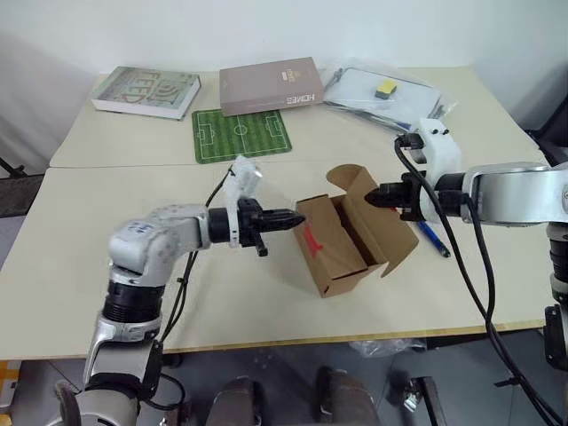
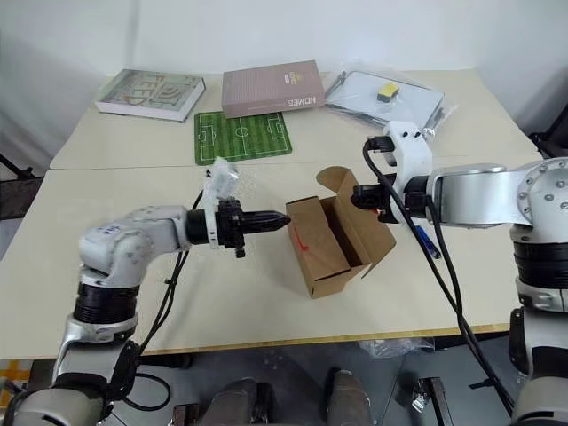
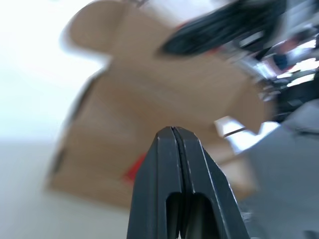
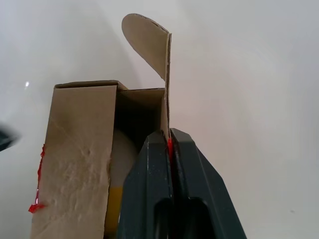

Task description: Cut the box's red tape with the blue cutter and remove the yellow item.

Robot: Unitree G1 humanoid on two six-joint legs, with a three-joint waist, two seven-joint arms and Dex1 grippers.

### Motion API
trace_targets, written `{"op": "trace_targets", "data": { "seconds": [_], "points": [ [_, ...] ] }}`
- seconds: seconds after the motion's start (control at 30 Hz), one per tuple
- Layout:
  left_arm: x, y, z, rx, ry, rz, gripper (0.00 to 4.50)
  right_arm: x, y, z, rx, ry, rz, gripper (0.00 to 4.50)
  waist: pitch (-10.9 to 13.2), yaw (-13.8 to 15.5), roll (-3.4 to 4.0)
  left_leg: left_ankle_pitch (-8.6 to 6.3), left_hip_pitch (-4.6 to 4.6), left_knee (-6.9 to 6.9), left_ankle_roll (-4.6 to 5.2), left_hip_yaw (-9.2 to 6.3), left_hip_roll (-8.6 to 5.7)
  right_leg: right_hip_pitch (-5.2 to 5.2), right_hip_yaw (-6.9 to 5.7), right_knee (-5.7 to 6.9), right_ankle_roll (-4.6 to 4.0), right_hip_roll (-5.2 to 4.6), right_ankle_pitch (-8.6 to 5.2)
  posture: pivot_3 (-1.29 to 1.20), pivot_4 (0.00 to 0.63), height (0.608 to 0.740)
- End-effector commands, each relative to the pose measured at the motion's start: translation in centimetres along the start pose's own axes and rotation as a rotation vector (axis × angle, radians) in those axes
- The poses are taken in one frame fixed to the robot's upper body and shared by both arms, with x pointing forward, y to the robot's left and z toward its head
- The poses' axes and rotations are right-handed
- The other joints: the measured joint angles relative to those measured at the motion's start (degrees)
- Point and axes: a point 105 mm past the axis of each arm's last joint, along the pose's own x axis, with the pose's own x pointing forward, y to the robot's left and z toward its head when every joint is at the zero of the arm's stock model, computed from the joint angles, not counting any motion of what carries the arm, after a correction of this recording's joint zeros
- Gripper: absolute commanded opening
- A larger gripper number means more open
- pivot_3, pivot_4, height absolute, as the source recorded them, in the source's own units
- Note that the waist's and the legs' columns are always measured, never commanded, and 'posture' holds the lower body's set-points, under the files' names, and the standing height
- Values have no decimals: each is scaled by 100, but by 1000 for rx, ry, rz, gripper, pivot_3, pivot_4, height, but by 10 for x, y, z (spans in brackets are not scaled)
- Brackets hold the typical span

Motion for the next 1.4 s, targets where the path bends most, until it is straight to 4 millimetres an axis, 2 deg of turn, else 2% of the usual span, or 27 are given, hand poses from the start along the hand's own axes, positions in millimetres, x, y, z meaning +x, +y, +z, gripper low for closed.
{"op": "trace_targets", "data": {
  "seconds": [0.03, 0.13, 0.2, 0.43, 0.53, 0.73, 0.87, 1.0, 1.13, 1.4],
  "points": [
    [16, -7, 6, 70, 16, -4, 0, 1, 8, -1, -6, -3, 34, 49, 0, 35, 0, 0, 0, 2, 0, 0, -2, 2, 0, 0, 1, -2, 1, 0, 150, 740],
    [35, 6, -9, 134, 103, 72, 0, 2, 11, 1, -6, -10, 38, 49, 0, 57, -1, 0, -1, 3, 2, 2, -8, 4, -1, -2, 3, -5, 2, 0, 150, 740],
    [35, 10, -18, 178, 173, 77, 0, 2, 12, 3, -8, -17, 39, 49, 1, 59, -2, 0, -1, 2, 2, 5, -11, 3, -2, -2, 3, -3, 2, 0, 150, 740],
    [19, 20, -29, 305, 358, 87, 0, -1, 13, 6, -17, -34, 37, 49, 1, 7, -2, 0, -3, -3, 2, 3, -4, -5, 0, -3, -2, 6, -1, 0, 150, 740],
    [6, 23, -42, 364, 479, 79, 0, -1, 13, 5, -18, -35, 35, 49, 0, -8, -1, 0, 0, -3, 2, 4, -2, -4, 2, -2, -3, 6, -1, 0, 150, 740],
    [-18, 19, -60, 357, 586, 70, 0, -4, 8, 9, -11, -39, 21, 49, 0, -24, 0, -1, 9, -5, 2, 8, 24, -3, 9, 0, -8, 11, -3, 0, 150, 740],
    [-26, 16, -64, 349, 607, 87, 0, -5, 2, 8, 2, -26, 2, 49, 0, 2, 0, -1, 9, -2, 3, 7, 27, -1, 8, 0, -9, 9, -3, 0, 150, 740],
    [-30, 17, -66, 323, 588, 128, 0, 3, -10, -3, 51, 27, -26, 49, 1, 99, 1, -2, 8, 3, 4, 2, 16, 4, 5, 0, -6, -5, -1, 0, 150, 740],
    [-26, 23, -72, 308, 564, 163, 0, 14, -14, -16, 84, 81, -28, 49, 13, 158, -15, -1, -19, 5, 10, -2, 6, -13, -1, -2, -1, -13, 2, 0, 150, 740],
    [-18, 39, -68, 282, 468, 245, 0, 35, -17, -48, 127, 151, -10, 49, 13, 146, -15, -1, -45, 7, 12, 4, -7, -23, -25, -10, 2, -10, 3, 0, 150, 740]
  ]
}}
